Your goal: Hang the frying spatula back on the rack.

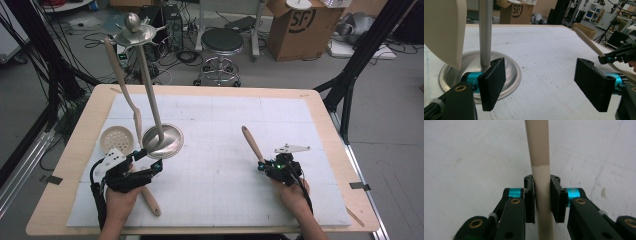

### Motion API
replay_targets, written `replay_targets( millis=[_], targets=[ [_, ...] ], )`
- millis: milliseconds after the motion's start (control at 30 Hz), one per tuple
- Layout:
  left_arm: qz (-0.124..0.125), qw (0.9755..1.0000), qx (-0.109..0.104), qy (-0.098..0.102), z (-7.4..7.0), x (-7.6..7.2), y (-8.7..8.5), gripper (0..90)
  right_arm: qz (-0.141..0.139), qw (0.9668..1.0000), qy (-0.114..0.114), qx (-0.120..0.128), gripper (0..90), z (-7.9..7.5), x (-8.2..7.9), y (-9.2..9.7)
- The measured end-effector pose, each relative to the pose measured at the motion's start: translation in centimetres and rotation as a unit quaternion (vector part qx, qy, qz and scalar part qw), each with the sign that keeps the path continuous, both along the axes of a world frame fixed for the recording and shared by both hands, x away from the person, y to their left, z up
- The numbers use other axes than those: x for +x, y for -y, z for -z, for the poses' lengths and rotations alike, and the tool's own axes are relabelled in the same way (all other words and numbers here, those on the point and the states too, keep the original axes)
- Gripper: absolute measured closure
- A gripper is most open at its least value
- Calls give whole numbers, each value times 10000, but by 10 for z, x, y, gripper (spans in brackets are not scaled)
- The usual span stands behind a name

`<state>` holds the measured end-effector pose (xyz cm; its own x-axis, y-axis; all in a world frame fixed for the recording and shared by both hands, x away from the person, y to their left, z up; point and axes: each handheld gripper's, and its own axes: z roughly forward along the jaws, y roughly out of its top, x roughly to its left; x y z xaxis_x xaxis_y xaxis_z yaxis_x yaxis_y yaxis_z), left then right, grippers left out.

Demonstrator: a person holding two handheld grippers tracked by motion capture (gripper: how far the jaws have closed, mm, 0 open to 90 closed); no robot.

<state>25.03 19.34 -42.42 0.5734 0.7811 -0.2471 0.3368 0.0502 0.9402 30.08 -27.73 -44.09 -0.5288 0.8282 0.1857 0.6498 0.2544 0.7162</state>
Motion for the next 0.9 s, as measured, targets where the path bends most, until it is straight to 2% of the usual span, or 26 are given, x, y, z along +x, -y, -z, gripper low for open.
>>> replay_targets(
  millis=[33, 133, 400, 533, 733, 800, 900],
  targets=[
    [2, 10000, -13, -4, 0, 0, 0, 260, 2, 9998, -6, 184, 777, -3, 1, -1],
    [-3, 10000, -26, 12, 0, 0, -1, 260, -169, 9996, 185, 124, 778, -15, 3, -13],
    [-8, 10000, -60, 18, -1, -1, -2, 260, -520, 9969, 470, 348, 777, -38, 7, -45],
    [-14, 10000, -72, 30, -1, -1, -3, 261, -622, 9954, 525, 499, 777, -43, 10, -57],
    [-25, 10000, -82, 40, -1, -1, -4, 261, -701, 9938, 555, 659, 776, -38, 12, -72],
    [-29, 9999, -106, 36, -1, -1, -5, 261, -695, 9923, 640, 795, 776, -37, 13, -74],
    [-36, 9999, -97, 34, -1, -1, -5, 261, -713, 9864, 854, 1209, 776, -38, 12, -76]
  ],
)
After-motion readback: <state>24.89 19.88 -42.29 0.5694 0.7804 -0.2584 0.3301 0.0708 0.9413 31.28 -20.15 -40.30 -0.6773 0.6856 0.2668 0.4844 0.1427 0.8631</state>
